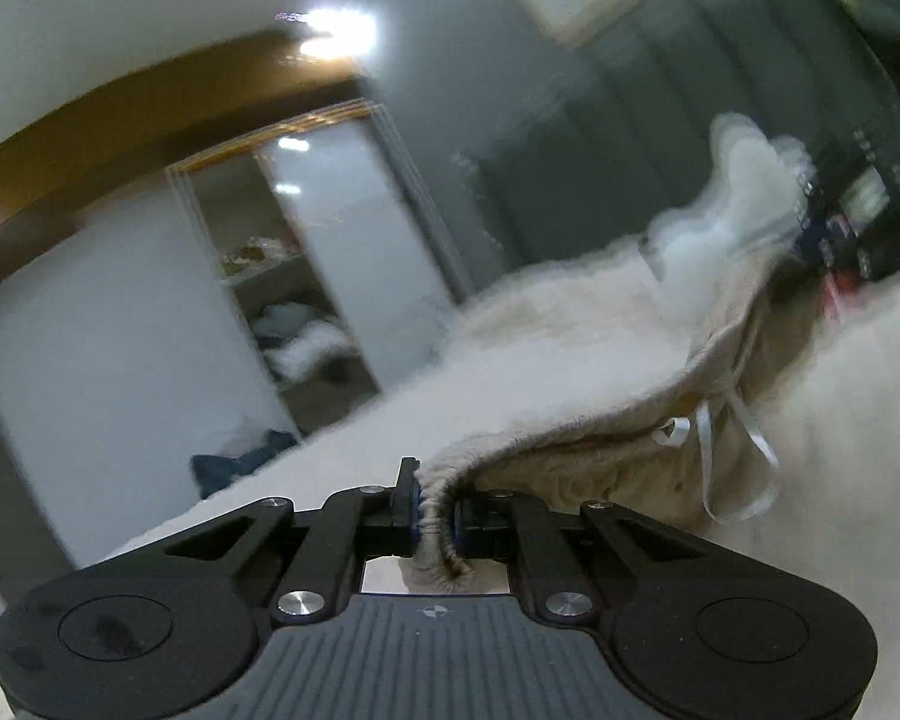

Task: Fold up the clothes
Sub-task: 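Raise the pants by the waistband with both tools and shake them out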

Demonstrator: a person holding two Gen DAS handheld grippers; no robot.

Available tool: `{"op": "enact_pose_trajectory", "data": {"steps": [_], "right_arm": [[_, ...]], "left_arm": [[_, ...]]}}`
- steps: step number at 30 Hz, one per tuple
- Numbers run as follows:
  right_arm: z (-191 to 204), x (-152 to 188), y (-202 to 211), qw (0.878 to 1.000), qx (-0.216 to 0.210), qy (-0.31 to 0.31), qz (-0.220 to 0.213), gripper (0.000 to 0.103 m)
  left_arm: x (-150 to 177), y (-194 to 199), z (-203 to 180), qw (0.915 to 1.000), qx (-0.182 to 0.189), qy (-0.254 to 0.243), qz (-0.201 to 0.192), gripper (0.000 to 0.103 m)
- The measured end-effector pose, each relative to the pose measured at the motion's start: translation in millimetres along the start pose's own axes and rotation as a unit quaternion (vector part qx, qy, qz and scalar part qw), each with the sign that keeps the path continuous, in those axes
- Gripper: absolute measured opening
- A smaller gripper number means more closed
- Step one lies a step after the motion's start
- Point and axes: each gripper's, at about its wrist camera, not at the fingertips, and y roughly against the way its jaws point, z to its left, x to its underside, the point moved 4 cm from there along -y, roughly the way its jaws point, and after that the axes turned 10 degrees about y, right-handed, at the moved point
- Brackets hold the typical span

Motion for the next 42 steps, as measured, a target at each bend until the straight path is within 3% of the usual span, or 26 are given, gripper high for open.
{"op": "enact_pose_trajectory", "data": {"steps": [4,9,13,16,22,26,30,32,37,42], "right_arm": [[-67.4,-75.2,36.0,0.993,0.05,-0.062,-0.089,0.011],[-137.7,-170.1,88.4,0.976,0.124,-0.054,-0.171,0.011],[-181.7,-236.2,129.3,0.959,0.168,-0.039,-0.225,0.011],[-207.9,-285.2,178.9,0.941,0.205,-0.017,-0.267,0.011],[-235.5,-334.6,242.7,0.918,0.248,0.008,-0.308,0.011],[-245.9,-350.4,268.1,0.915,0.256,0.011,-0.312,0.011],[-252.0,-366.5,274.0,0.912,0.274,0.03,-0.303,0.011],[-253.5,-374.1,259.4,0.911,0.29,0.047,-0.289,0.011],[-252.4,-370.3,181.9,0.934,0.262,0.035,-0.24,0.012],[-237.0,-327.8,39.2,0.959,0.23,0.047,-0.158,0.012]], "left_arm": [[-101.4,10.9,11.8,0.9958,-0.013,0.063,-0.066,0.008],[-239.9,36.0,8.6,0.9866,-0.022,0.051,-0.153,0.008],[-341.2,58.4,7.3,0.9757,-0.052,0.008,-0.213,0.008],[-416.0,80.7,1.5,0.9619,-0.088,-0.042,-0.255,0.008],[-507.6,123.9,-12.8,0.9442,-0.126,-0.08,-0.293,0.008],[-531.4,135.0,-11.8,0.9432,-0.133,-0.086,-0.292,0.008],[-548.0,113.9,-8.5,0.9476,-0.141,-0.094,-0.271,0.008],[-536.8,99.0,3.7,0.9517,-0.142,-0.099,-0.253,0.008],[-482.0,28.0,38.7,0.9696,-0.132,-0.081,-0.189,0.008],[-391.1,-78.4,67.1,0.985,-0.122,-0.062,-0.104,0.008]]}}
